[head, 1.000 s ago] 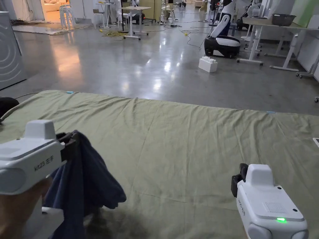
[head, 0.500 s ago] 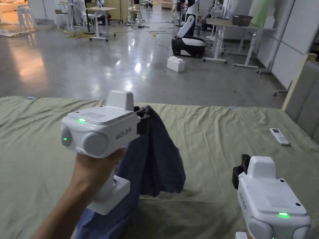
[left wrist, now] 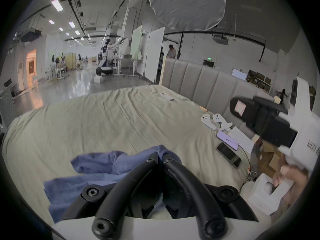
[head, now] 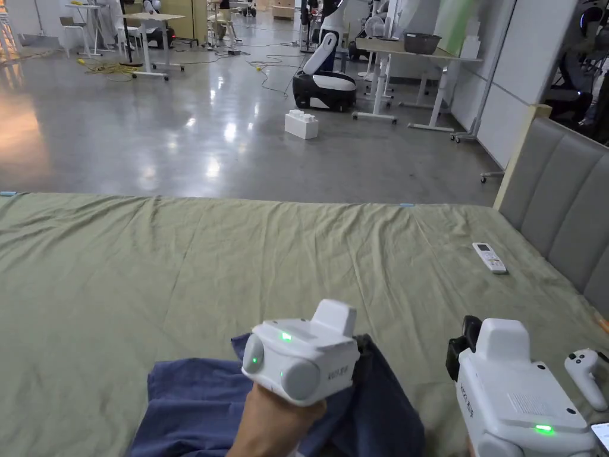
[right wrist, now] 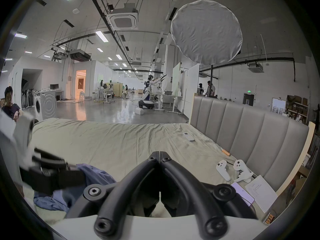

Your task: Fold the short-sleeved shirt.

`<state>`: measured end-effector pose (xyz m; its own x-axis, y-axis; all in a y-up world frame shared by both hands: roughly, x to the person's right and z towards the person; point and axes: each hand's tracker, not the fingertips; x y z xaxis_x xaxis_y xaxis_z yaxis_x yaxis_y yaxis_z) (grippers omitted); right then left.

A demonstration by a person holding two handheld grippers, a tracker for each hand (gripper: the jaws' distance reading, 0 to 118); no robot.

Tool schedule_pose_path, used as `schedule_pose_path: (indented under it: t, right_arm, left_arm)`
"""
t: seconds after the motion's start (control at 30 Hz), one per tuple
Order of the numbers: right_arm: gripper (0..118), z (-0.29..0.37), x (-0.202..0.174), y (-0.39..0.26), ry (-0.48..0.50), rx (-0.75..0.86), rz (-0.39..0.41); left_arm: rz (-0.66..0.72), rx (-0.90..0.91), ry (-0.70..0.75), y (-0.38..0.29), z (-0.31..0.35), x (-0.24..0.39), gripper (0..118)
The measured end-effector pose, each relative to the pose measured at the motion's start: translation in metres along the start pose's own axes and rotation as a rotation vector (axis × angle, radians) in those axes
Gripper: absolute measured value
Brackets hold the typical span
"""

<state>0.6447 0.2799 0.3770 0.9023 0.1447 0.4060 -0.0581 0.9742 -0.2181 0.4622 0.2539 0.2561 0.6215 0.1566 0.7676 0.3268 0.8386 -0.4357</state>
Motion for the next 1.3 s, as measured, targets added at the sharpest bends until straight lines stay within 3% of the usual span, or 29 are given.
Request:
schedule_pose_path:
  t: [0.07,0.13,0.2,0.27,0.4,0.53,0.6,0.7,0.73,0.77,0.83,1.07,1.3]
  right_arm:
    - [0,0.000,0.000,-0.002,0.003,-0.008,-0.002]
    - [0,-0.001,-0.001,-0.003,0.008,-0.013,0.000]
    - [0,-0.001,-0.002,-0.002,0.018,-0.013,0.003]
    - [0,-0.001,-0.006,0.000,0.030,-0.008,0.006]
    - [0,-0.004,-0.014,0.006,0.056,0.001,-0.002]
    - [0,-0.006,-0.026,0.014,0.079,0.019,-0.012]
    - [0,-0.006,-0.034,0.017,0.091,0.030,-0.005]
    - [0,-0.005,-0.043,0.018,0.111,0.040,-0.004]
    - [0,-0.005,-0.046,0.019,0.115,0.041,-0.004]
    - [0,-0.005,-0.048,0.018,0.121,0.044,-0.004]
    - [0,-0.005,-0.053,0.019,0.125,0.050,0.000]
    - [0,-0.006,-0.059,0.022,0.130,0.061,-0.004]
    - [0,-0.009,-0.060,0.020,0.144,0.045,0.003]
  left_arm:
    - [0.018,-0.013,-0.007,-0.009,0.000,-0.001,21]
    - [0.029,-0.030,-0.014,-0.015,0.004,-0.003,62]
    - [0.032,-0.033,-0.022,-0.019,0.015,-0.009,67]
    - [0.024,0.003,-0.036,-0.022,0.034,-0.015,82]
    - [0.046,0.126,0.021,-0.021,0.075,-0.036,85]
    - [0.057,0.240,0.256,-0.023,0.109,-0.056,82]
    - [0.067,0.291,0.339,-0.026,0.126,-0.067,74]
    - [0.125,0.340,0.423,-0.031,0.146,-0.083,34]
    - [0.132,0.357,0.452,-0.033,0.152,-0.087,12]
    - [0.138,0.371,0.494,-0.034,0.157,-0.090,7]
    - [0.148,0.387,0.556,-0.038,0.168,-0.097,2]
    - [0.136,0.347,0.667,-0.048,0.189,-0.116,0]
    - [0.253,0.163,0.610,-0.074,0.175,-0.157,0]
